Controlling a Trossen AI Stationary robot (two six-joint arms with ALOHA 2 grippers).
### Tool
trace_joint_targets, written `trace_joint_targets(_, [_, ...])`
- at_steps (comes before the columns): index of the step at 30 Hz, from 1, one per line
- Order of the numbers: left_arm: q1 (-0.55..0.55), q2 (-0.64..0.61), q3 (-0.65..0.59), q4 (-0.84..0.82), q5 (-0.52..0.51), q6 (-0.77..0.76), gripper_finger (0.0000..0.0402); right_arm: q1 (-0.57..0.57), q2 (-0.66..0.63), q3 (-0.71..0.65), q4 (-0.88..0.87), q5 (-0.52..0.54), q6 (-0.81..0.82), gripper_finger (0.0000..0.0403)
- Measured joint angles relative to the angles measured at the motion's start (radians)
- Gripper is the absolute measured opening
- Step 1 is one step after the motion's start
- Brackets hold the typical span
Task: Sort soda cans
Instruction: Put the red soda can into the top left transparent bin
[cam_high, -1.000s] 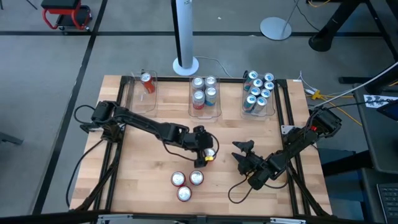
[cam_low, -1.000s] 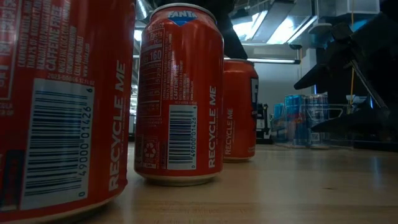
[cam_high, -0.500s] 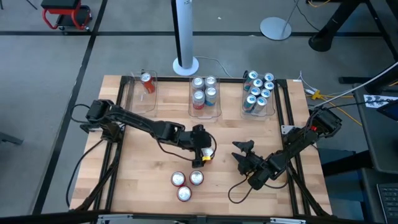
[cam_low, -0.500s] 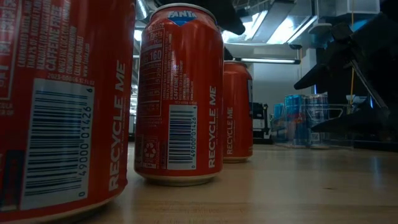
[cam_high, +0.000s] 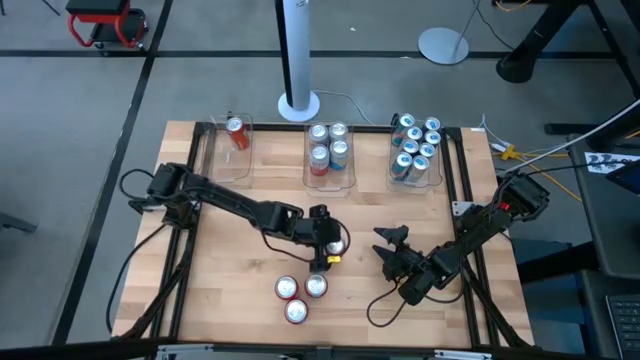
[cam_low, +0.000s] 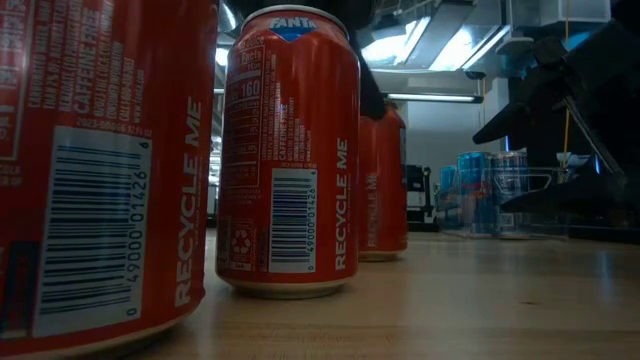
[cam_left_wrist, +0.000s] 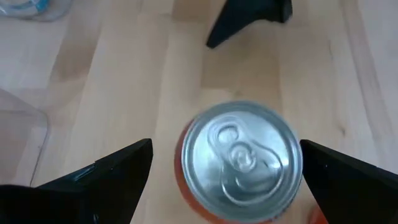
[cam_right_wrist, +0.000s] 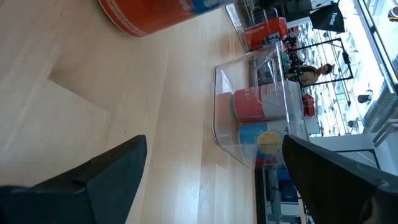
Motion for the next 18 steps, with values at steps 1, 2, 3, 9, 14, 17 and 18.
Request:
trace_joint_targets(1, [0.003, 0.006, 0.000, 0.016, 0.000, 0.000, 0.0388, 0.000, 0.000, 0.000, 0.000, 0.000, 0.000, 0.0374])
trace_joint_targets(2, [0.003, 0.008, 0.000, 0.032, 0.001, 0.001, 0.0388, 0.000, 0.000, 0.000, 0.000, 0.000, 0.000, 0.0374])
trace_joint_targets(3, [0.003, 0.010, 0.000, 0.034, 0.001, 0.002, 0.0388, 0.000, 0.000, 0.000, 0.000, 0.000, 0.000, 0.0374])
trace_joint_targets(9, [0.002, 0.044, 0.000, 0.042, 0.005, 0.008, 0.0378, 0.000, 0.000, 0.000, -0.001, -0.001, -0.001, 0.0374])
trace_joint_targets(14, [0.002, 0.043, 0.000, 0.044, 0.005, 0.017, 0.0321, 0.000, 0.000, 0.000, 0.000, -0.006, -0.001, 0.0374])
trace_joint_targets(17, [0.001, 0.032, 0.000, 0.036, 0.006, 0.018, 0.0296, 0.000, 0.000, 0.000, -0.001, -0.006, -0.001, 0.0374])
trace_joint_targets(18, [0.001, 0.028, 0.000, 0.038, 0.005, 0.018, 0.0296, 0.000, 0.000, 0.000, 0.000, -0.006, -0.001, 0.0374])
